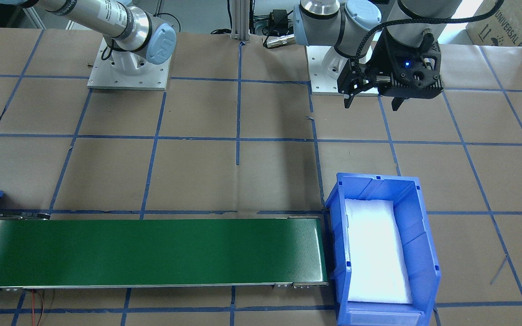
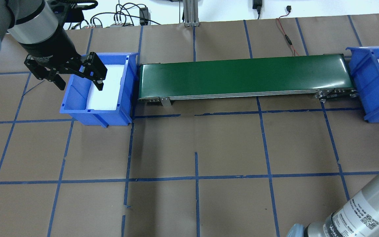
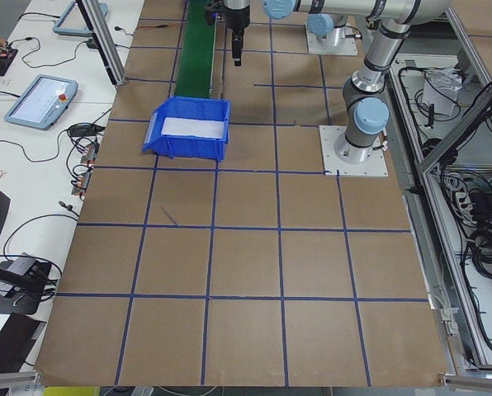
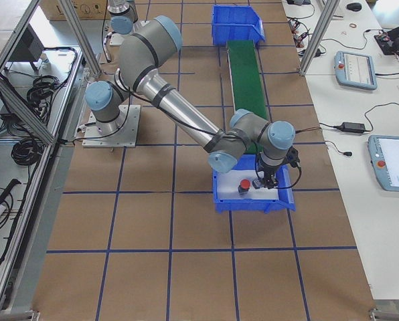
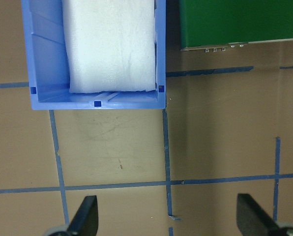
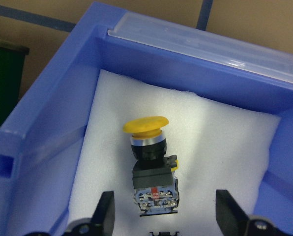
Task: Transport two buttons from left to right
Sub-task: 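Open the right gripper and raise it away from the bin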
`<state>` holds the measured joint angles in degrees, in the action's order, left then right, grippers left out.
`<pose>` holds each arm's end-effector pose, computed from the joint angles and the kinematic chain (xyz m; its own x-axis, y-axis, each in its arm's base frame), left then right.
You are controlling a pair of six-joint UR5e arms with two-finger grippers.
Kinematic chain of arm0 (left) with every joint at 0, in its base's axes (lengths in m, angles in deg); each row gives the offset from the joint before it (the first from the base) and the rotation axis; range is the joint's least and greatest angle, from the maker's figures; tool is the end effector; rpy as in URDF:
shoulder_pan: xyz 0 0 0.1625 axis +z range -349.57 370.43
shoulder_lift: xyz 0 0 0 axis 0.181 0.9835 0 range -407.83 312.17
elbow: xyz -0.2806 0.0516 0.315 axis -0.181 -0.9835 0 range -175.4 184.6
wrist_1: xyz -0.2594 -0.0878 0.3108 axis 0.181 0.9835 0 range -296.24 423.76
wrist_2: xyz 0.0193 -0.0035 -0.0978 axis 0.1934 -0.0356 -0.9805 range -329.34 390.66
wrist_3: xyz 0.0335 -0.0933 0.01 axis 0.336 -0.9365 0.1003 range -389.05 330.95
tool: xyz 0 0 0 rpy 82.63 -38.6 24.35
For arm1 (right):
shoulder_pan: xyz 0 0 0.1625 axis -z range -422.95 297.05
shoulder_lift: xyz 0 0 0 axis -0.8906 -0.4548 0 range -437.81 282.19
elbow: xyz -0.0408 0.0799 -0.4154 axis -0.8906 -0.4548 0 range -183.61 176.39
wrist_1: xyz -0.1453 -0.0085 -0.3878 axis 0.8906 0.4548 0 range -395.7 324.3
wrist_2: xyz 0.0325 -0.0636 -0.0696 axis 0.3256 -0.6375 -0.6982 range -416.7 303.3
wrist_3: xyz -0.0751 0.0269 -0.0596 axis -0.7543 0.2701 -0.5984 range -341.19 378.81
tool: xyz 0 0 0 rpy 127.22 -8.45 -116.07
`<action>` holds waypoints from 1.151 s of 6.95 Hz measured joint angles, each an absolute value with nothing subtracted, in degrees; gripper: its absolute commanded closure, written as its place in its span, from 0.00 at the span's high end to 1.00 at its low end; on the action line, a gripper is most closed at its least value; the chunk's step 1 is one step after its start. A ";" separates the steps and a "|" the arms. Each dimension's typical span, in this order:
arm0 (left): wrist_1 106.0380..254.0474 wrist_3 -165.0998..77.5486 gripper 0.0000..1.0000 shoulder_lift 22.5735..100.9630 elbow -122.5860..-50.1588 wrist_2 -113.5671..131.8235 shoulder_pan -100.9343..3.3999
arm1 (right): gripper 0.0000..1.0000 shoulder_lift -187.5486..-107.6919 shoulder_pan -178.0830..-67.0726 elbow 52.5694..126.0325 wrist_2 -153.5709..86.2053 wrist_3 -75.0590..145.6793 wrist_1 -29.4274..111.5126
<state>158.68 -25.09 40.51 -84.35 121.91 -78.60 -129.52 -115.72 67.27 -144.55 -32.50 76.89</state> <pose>-0.1231 -0.4775 0.5026 -0.9984 0.0528 -0.0192 0.0520 0.9979 0.0398 -0.3382 -0.6715 0.2738 -0.9696 -0.2434 0.0232 -0.2444 0.9674 -0.0666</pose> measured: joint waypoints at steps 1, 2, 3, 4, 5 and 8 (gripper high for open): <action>158.69 -25.09 1.00 40.50 -84.35 121.95 -78.60 | 0.94 -129.94 -115.69 67.25 -144.76 -32.57 77.11; 158.69 -25.09 1.00 40.50 -84.35 121.97 -78.61 | 0.94 -131.60 -115.70 67.26 -144.92 -32.58 76.78; 158.68 -25.09 1.00 40.50 -84.35 121.96 -78.60 | 1.00 -134.58 -115.87 67.30 -145.07 -32.36 74.97; 158.68 -25.09 1.00 40.49 -84.35 121.92 -78.60 | 1.00 -137.92 -116.20 67.55 -145.20 -31.76 71.94; 158.68 -25.09 1.00 40.49 -84.35 121.90 -78.61 | 1.00 -141.40 -116.98 68.58 -145.59 -30.64 69.04; 158.68 -25.09 1.00 40.50 -84.35 121.89 -78.61 | 1.00 -153.31 -128.91 74.53 -150.52 -20.82 62.85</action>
<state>158.68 -25.09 40.50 -84.35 121.89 -78.61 -153.31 -128.91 74.53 -150.52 -20.82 62.85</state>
